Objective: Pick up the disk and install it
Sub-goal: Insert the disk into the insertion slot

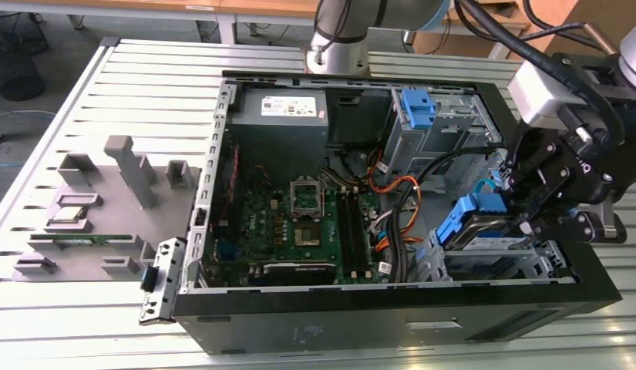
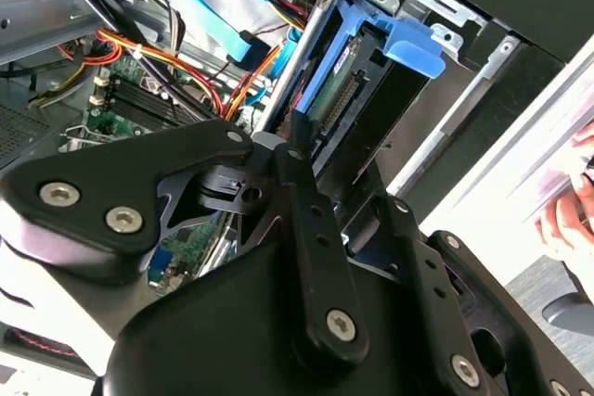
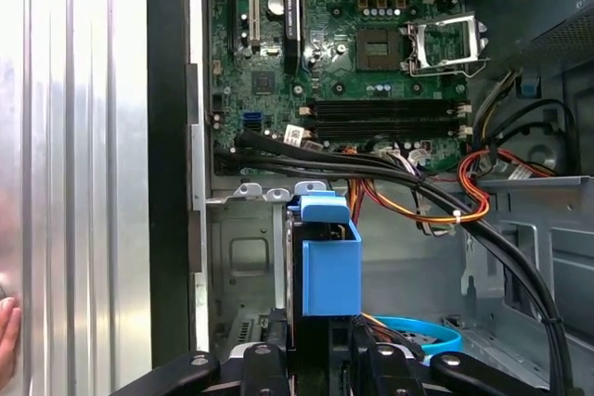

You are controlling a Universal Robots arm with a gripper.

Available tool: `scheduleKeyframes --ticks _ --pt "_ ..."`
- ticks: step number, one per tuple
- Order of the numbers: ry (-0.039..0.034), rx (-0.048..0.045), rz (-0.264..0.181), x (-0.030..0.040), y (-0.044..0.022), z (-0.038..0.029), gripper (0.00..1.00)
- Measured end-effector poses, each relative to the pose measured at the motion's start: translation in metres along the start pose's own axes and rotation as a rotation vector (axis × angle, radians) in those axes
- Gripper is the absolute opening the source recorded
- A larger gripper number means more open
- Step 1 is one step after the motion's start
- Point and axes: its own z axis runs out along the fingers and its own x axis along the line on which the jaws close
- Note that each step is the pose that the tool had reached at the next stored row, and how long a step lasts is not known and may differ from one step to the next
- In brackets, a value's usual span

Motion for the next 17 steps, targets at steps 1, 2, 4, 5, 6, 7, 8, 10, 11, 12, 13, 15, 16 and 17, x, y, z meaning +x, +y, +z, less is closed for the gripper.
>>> scheduleKeyframes --ticks 1,2,4,5,6,7,8,10,11,12,13,15,16,17 --pt "0.0001 0.0 0.0 0.0001 -0.0001 0.0016 0.35" --pt "-0.0001 0.0001 0.0 0.0001 -0.0001 0.0021 0.35" --pt "0.0001 0.0 0.0 0.0001 -0.0001 0.0021 0.35" --pt "0.0001 0.0001 0.0 0.0001 -0.0001 0.0021 0.35" --pt "0.0001 0.0001 0.0 0.0001 -0.0001 0.0021 0.35" --pt "-0.0003 0.0001 0.0 0.0001 -0.0001 0.0023 0.36" --pt "-0.0001 0.0001 0.0 0.0001 -0.0001 0.0022 0.36" --pt "-0.0001 0.0 0.0 0.0001 -0.0001 0.0023 0.42" --pt "-0.0001 0.0001 0.0 0.0001 -0.0001 0.0023 0.48" --pt "-0.0001 0.0 0.0 0.0001 -0.0001 0.0023 0.48" --pt "-0.0001 0.0 0.0 0.0001 -0.0001 0.0023 0.48" --pt "-0.0006 0.0011 0.0 0.0002 -0.0002 0.004 0.48" --pt "-0.0005 0.0026 -0.001 0.0003 -0.0002 0.0055 0.48" --pt "-0.0004 0.0043 -0.001 0.0004 0.0 0.0068 0.48"
